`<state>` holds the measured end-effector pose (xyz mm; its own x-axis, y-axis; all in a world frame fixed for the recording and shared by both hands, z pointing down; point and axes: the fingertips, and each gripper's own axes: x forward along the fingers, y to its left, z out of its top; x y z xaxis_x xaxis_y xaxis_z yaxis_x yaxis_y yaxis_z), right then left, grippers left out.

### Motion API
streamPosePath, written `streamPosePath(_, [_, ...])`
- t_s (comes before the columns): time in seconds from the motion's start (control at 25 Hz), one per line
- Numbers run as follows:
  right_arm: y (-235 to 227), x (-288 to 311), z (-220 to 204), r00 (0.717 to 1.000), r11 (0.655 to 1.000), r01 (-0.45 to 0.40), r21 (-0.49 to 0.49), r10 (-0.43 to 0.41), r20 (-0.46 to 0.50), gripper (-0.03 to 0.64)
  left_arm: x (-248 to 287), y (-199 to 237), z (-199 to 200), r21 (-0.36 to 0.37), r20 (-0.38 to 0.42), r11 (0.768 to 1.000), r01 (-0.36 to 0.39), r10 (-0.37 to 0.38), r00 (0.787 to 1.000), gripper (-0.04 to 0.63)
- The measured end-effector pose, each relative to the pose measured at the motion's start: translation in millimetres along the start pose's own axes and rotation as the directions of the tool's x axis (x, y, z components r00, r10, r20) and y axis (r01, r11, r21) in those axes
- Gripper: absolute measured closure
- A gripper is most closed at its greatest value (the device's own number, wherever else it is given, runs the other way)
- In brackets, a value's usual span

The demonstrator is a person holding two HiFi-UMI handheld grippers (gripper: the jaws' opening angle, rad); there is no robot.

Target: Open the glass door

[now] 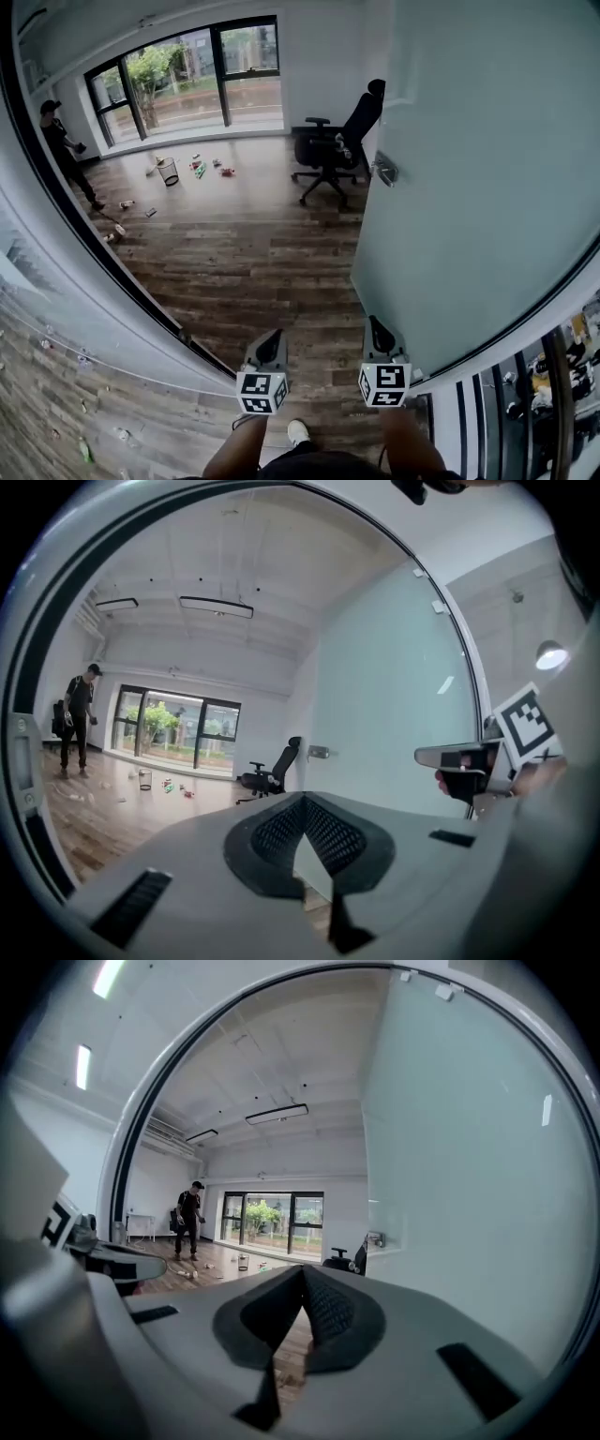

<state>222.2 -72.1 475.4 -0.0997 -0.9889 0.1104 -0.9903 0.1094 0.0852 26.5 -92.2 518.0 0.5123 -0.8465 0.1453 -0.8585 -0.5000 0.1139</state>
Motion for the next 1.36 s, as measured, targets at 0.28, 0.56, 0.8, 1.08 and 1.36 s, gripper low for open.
streamPosePath(0.28, [12, -87, -16, 0.999, 0.999, -0.041, -0.012, 0.042, 0.020, 0.601, -63, -70, -9, 0.008, 0.027, 1.000, 0.011, -0.012, 1.000, 0.597])
streamPosePath(0.56, [29, -169, -13, 0.998, 0.997, -0.064, -0.041, 0.065, 0.022, 0.601, -130, -117, -10, 0.017, 0.036, 1.000, 0.002, -0.002, 0.999, 0.597])
streamPosePath(0.8, [28, -220, -5, 0.998, 0.998, -0.051, -0.048, 0.053, 0.028, 0.601, -171, -141, -9, 0.068, 0.032, 0.998, -0.015, 0.013, 0.999, 0.597])
streamPosePath(1.08, [46, -242, -4, 0.999, 0.998, -0.049, -0.042, 0.049, 0.005, 0.601, -202, -141, -10, 0.062, 0.016, 0.998, -0.008, 0.007, 1.000, 0.597])
streamPosePath(1.36, [42, -236, 46, 0.999, 0.999, -0.032, -0.040, 0.033, 0.007, 0.601, -197, -143, 46, 0.065, 0.014, 0.998, 0.019, -0.020, 1.000, 0.597])
